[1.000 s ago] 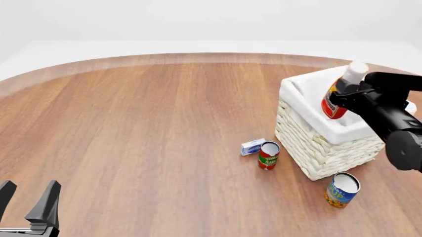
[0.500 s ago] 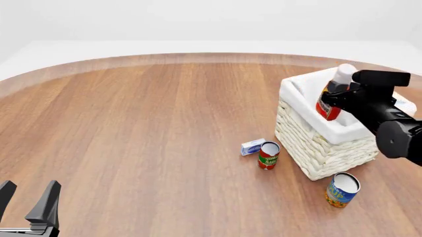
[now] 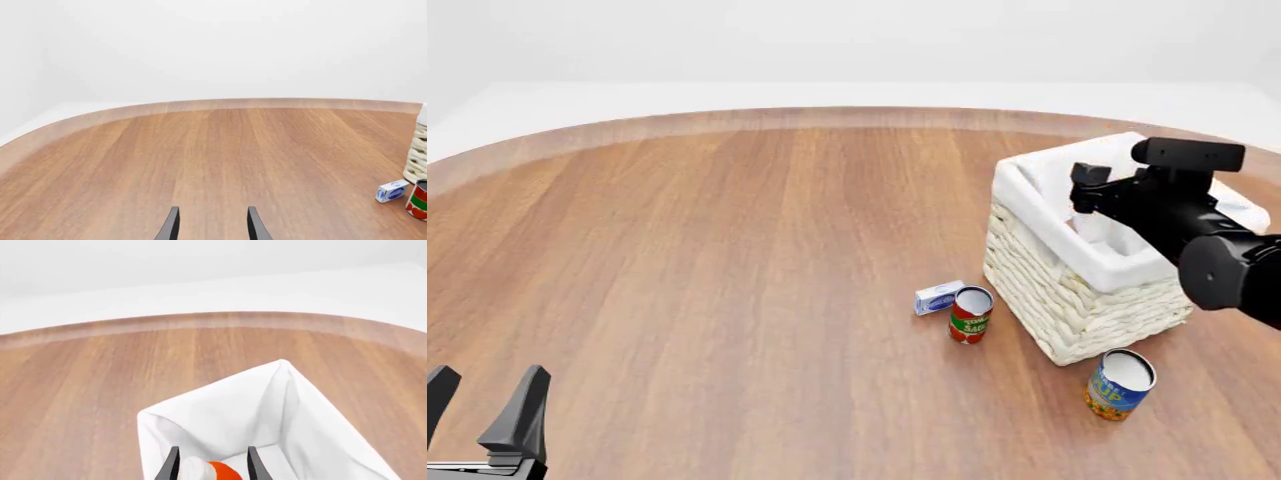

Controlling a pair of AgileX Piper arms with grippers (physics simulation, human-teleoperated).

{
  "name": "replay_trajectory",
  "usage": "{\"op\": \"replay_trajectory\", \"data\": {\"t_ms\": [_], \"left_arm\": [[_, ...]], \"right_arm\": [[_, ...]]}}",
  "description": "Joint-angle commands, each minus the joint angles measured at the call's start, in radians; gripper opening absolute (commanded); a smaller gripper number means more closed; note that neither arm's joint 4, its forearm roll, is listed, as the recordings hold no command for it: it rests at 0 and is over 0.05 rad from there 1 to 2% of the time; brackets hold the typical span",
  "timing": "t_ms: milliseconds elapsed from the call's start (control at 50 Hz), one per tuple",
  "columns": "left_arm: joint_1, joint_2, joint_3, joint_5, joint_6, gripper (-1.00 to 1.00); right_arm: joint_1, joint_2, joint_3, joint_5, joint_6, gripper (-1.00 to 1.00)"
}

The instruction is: Pick up the ketchup, and put it in the basket.

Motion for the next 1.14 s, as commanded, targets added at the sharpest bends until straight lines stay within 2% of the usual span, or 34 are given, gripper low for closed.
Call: {"op": "replay_trajectory", "data": {"t_ms": [20, 220, 300, 320, 360, 540, 620, 840, 980, 1140], "left_arm": [[0.000, 0.000, 0.000, 0.000, 0.000, 1.00], [0.000, 0.000, 0.000, 0.000, 0.000, 1.00], [0.000, 0.000, 0.000, 0.000, 0.000, 1.00], [0.000, 0.000, 0.000, 0.000, 0.000, 1.00], [0.000, 0.000, 0.000, 0.000, 0.000, 1.00], [0.000, 0.000, 0.000, 0.000, 0.000, 1.00], [0.000, 0.000, 0.000, 0.000, 0.000, 1.00], [0.000, 0.000, 0.000, 0.000, 0.000, 1.00], [0.000, 0.000, 0.000, 0.000, 0.000, 1.00], [0.000, 0.000, 0.000, 0.000, 0.000, 1.00]], "right_arm": [[0.005, 0.004, -0.006, 0.001, 0.012, 1.00], [0.014, -0.001, -0.001, -0.015, 0.021, 1.00], [0.043, -0.028, 0.028, -0.067, 0.061, 1.00], [0.043, -0.038, 0.037, -0.079, 0.055, 1.00], [0.055, -0.047, 0.050, -0.101, 0.094, 1.00], [0.083, -0.117, 0.126, -0.205, 0.115, 1.00], [0.106, -0.147, 0.160, -0.262, 0.110, 1.00], [0.188, -0.127, 0.151, -0.305, 0.109, 1.00], [0.276, -0.105, 0.139, -0.341, 0.097, 1.00], [0.342, -0.104, 0.144, -0.372, 0.088, 1.00]]}}
